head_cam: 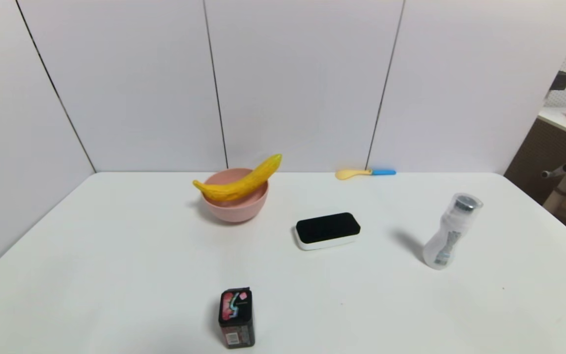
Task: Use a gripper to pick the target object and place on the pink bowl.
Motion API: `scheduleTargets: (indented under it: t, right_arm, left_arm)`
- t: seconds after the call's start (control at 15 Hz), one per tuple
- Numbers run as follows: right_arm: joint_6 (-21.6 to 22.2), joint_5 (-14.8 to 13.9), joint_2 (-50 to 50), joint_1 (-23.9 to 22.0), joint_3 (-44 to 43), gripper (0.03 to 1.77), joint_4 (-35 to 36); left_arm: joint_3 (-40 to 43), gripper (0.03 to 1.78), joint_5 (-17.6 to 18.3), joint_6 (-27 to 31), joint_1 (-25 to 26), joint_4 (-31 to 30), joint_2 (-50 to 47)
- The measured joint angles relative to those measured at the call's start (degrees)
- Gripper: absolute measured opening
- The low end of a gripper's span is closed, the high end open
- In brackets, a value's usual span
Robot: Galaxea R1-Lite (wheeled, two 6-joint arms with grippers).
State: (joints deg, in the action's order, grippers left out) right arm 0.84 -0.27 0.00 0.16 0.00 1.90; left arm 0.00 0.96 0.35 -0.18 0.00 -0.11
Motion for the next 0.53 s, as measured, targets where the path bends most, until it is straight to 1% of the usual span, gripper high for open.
scheduleTargets:
  t: [0.53]
  right_arm:
    - [0.0,-0.1,0.0,0.0,0.0,1.71,0.0]
  left_arm:
    - [0.0,1.69,0.0,0.0,0.0,0.0,0.0]
